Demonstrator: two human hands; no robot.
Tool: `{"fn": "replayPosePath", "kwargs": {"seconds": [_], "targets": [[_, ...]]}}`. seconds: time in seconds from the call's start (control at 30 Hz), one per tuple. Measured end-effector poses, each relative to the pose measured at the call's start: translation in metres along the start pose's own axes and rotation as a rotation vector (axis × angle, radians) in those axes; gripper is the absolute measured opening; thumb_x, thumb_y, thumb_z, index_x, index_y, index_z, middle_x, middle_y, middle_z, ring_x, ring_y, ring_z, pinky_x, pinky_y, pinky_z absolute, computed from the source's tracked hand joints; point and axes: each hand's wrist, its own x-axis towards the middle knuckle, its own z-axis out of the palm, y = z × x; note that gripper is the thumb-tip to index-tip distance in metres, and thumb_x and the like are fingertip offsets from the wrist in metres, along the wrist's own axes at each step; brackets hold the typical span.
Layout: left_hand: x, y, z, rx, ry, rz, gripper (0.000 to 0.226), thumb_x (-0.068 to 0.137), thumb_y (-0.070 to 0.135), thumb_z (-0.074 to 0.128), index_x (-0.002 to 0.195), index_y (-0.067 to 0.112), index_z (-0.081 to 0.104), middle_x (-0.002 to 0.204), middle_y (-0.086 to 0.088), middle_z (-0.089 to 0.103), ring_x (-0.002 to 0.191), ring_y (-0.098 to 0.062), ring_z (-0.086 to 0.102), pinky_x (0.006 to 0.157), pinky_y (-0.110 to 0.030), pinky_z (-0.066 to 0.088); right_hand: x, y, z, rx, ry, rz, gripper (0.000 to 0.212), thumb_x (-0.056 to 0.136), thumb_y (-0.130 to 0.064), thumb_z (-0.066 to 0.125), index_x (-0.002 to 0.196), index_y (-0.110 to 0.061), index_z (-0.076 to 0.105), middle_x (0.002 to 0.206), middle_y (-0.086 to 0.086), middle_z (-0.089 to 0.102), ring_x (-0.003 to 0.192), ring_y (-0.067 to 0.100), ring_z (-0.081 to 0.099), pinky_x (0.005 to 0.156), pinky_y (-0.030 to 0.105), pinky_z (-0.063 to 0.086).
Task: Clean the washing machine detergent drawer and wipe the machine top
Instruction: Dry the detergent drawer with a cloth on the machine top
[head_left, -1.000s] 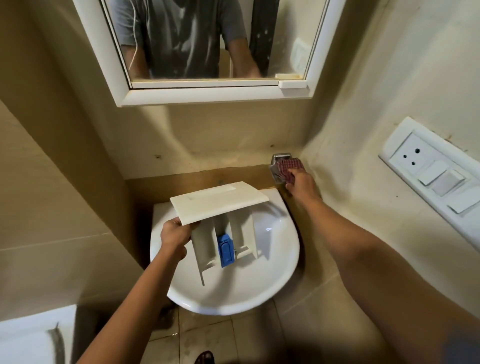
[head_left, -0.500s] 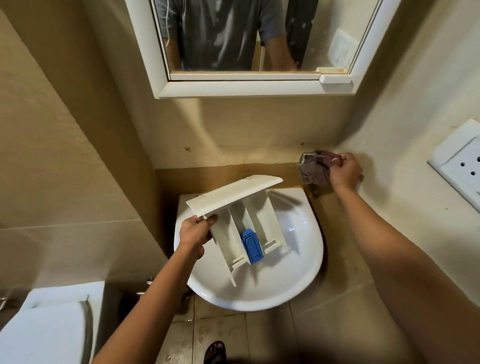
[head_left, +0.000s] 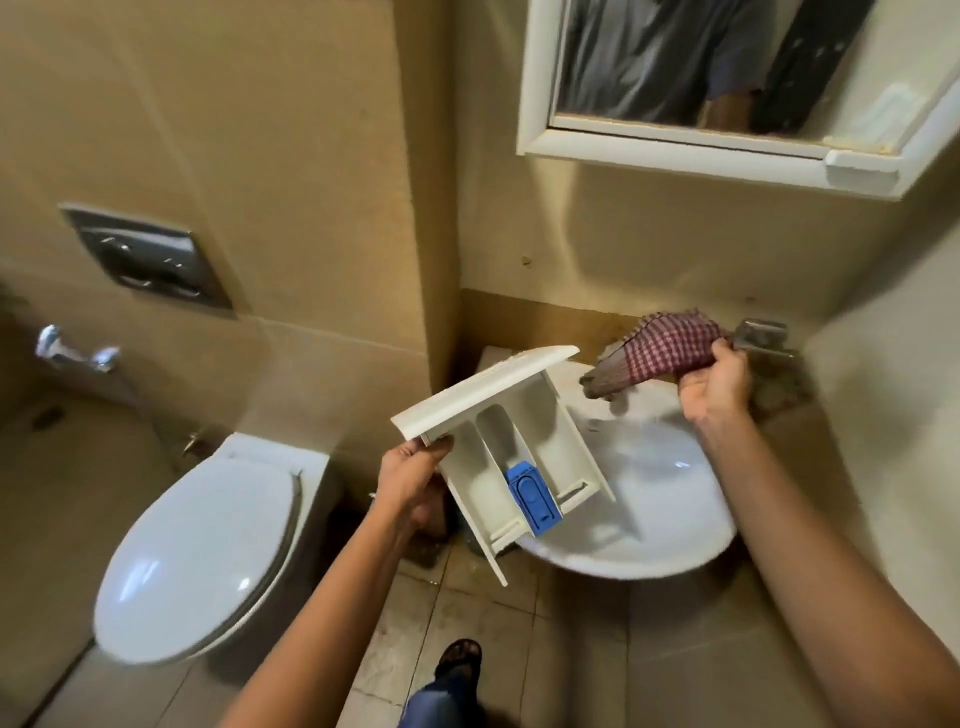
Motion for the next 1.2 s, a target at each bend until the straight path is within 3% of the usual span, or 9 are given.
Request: {"fn": "replayPosePath", "kwargs": {"seconds": [0.17,0.3,0.4,0.47,0.67,0.8,0.97,1.1,1.2], "targets": [[-0.043,-0.016,-0.089,-0.141,0.206,-0.004,0.009,0.088,0.005,0.066,0.097,0.006,0.066,0.073,-0.006,0.072,0.058,-0.016,0.068,0.045,-0.022,0.053,-0.071,0.073,0.05,0.048,-0.283,0.401,0.035,0.099,-0.037,0.041,0.111,-0.007,0.057,0.106,0.014,0.064,0.099,0.026,0.061,0.094,0.043,0.046],[-0.082,-0.022,-0.159,-0.251,0.386,0.003,0.012,0.088,0.007,0.068,0.098,0.001,0.066,0.065,-0.004,0.07,0.056,-0.021,0.065,0.045,-0.024,0.05,-0.14,0.126,0.094,-0.238,-0.492,0.592,0.042,0.086,-0.026,0.064,0.122,-0.006,0.056,0.115,0.016,0.064,0.101,0.03,0.06,0.091,0.044,0.048],[-0.109,-0.029,-0.213,-0.328,0.542,0.046,0.015,0.086,0.005,0.069,0.101,0.004,0.065,0.082,-0.009,0.07,0.073,-0.023,0.065,0.059,-0.031,0.055,-0.194,0.164,0.123,-0.388,-0.656,0.741,0.015,0.092,-0.005,0.051,0.104,-0.002,0.06,0.081,0.014,0.072,0.072,0.025,0.07,0.062,0.034,0.058],[-0.129,-0.034,-0.251,-0.404,0.639,0.068,0.022,0.085,0.004,0.07,0.107,0.005,0.065,0.088,-0.01,0.07,0.079,-0.025,0.066,0.067,-0.034,0.055,-0.231,0.187,0.143,-0.449,-0.747,0.797,0.018,0.093,0.004,0.042,0.091,-0.003,0.059,0.065,0.009,0.071,0.057,0.018,0.069,0.047,0.027,0.055],[-0.192,-0.046,-0.359,-0.585,0.871,0.113,0.019,0.086,0.001,0.066,0.104,0.007,0.066,0.081,-0.004,0.069,0.068,-0.016,0.064,0.05,-0.025,0.052,-0.361,0.248,0.191,-0.571,-0.948,0.906,0.025,0.097,0.002,0.039,0.079,-0.004,0.056,0.054,0.007,0.067,0.049,0.016,0.066,0.045,0.024,0.053],[-0.227,-0.054,-0.412,-0.685,0.992,0.139,0.015,0.085,0.0,0.067,0.1,0.005,0.067,0.081,-0.004,0.067,0.065,-0.013,0.063,0.046,-0.021,0.053,-0.434,0.293,0.212,-0.612,-1.018,0.956,0.015,0.097,-0.008,0.047,0.091,-0.004,0.059,0.064,0.01,0.071,0.079,0.022,0.061,0.088,0.04,0.046],[-0.283,-0.056,-0.506,-0.782,1.093,0.162,0.008,0.086,0.001,0.067,0.09,0.005,0.062,0.076,-0.007,0.064,0.049,-0.009,0.063,0.048,-0.023,0.056,-0.549,0.359,0.237,-0.578,-1.053,1.027,0.019,0.1,-0.01,0.043,0.091,-0.003,0.059,0.076,0.011,0.07,0.07,0.021,0.068,0.101,0.04,0.042],[-0.32,-0.053,-0.584,-0.791,1.144,0.195,0.022,0.086,0.002,0.068,0.107,0.002,0.062,0.075,-0.006,0.063,0.037,-0.002,0.057,0.043,-0.019,0.053,-0.633,0.408,0.256,-0.62,-1.068,1.075,0.02,0.1,-0.015,0.043,0.101,-0.001,0.057,0.106,0.012,0.061,0.095,0.026,0.06,0.1,0.045,0.038],[-0.34,-0.05,-0.633,-0.785,1.178,0.215,0.028,0.085,0.003,0.07,0.112,0.0,0.062,0.083,-0.009,0.069,0.053,-0.008,0.065,0.049,-0.021,0.056,-0.684,0.438,0.268,-0.648,-1.081,1.093,0.032,0.1,-0.018,0.045,0.126,0.0,0.051,0.128,0.018,0.056,0.122,0.031,0.052,0.105,0.049,0.035]]}}
